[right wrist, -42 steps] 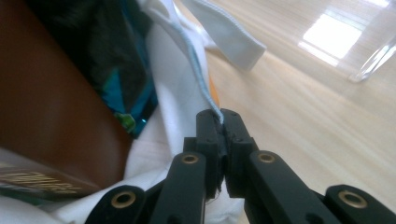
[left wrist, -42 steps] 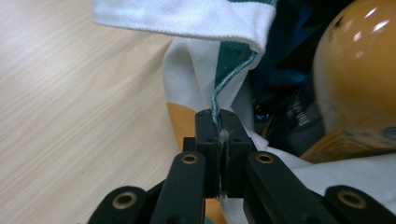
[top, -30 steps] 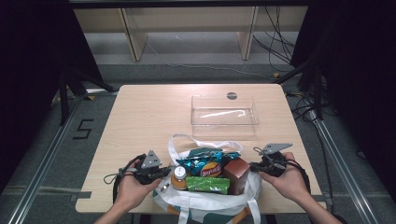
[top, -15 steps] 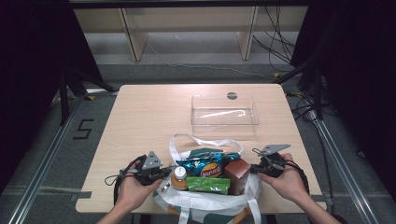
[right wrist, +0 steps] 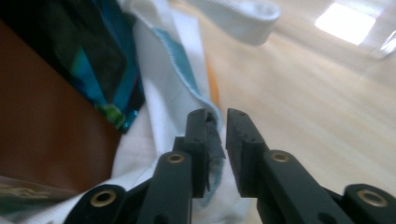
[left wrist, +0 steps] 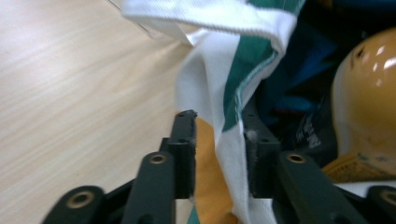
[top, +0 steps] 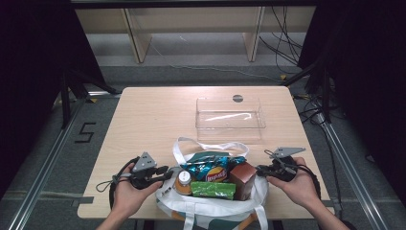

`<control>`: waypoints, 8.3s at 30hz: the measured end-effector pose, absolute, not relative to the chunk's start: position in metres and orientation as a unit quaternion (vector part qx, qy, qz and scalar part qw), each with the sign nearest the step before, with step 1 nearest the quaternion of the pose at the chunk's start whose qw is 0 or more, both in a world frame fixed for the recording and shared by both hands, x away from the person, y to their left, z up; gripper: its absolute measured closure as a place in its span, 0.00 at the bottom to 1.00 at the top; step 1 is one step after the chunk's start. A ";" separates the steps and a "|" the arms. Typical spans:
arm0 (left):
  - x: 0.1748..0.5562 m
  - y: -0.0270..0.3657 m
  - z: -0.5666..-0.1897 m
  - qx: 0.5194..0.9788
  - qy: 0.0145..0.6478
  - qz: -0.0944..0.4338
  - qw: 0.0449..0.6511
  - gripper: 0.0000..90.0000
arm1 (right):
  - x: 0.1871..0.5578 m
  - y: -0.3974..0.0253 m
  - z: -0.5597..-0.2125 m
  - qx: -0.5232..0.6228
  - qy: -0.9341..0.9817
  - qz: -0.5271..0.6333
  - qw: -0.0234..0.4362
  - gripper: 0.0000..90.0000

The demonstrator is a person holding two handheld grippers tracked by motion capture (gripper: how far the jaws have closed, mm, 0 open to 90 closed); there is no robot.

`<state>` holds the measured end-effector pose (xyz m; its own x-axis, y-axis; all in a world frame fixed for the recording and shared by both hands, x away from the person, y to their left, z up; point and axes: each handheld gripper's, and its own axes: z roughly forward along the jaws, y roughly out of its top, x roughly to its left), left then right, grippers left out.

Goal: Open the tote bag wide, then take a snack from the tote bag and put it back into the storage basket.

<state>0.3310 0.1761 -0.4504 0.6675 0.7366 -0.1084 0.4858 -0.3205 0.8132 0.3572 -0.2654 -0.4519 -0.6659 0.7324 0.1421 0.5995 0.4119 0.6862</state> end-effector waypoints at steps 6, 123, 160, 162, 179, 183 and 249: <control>0.308 0.195 -0.422 0.759 0.391 0.184 0.488 0.64 | 0.338 -0.274 -0.423 0.390 0.810 0.424 0.109 0.82; 0.305 0.205 -0.417 0.720 0.357 0.152 0.575 0.24 | 0.280 -0.235 -0.404 0.223 0.783 0.569 0.116 0.19; 0.305 0.203 -0.420 0.724 0.358 0.148 0.570 0.24 | 0.286 -0.226 -0.407 0.233 0.792 0.551 0.126 0.33; 0.305 0.203 -0.420 0.725 0.358 0.148 0.570 0.24 | 0.286 -0.226 -0.408 0.233 0.792 0.549 0.126 0.33; 0.307 0.202 -0.423 0.725 0.355 0.142 0.572 0.24 | 0.285 -0.226 -0.406 0.255 0.788 0.542 0.141 0.43; 0.306 0.202 -0.423 0.726 0.355 0.143 0.572 0.24 | 0.283 -0.226 -0.405 0.257 0.788 0.542 0.139 0.43; 0.308 0.211 -0.421 0.701 0.376 0.157 0.585 0.24 | 0.309 -0.270 -0.297 0.352 0.645 0.592 0.333 0.43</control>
<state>0.3077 0.2112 -0.4209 0.6684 0.7106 -0.2198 0.3438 -0.0331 0.9385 0.3086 -0.2699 -0.2968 -0.5309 0.8473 -0.0136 0.0589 0.0529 0.9969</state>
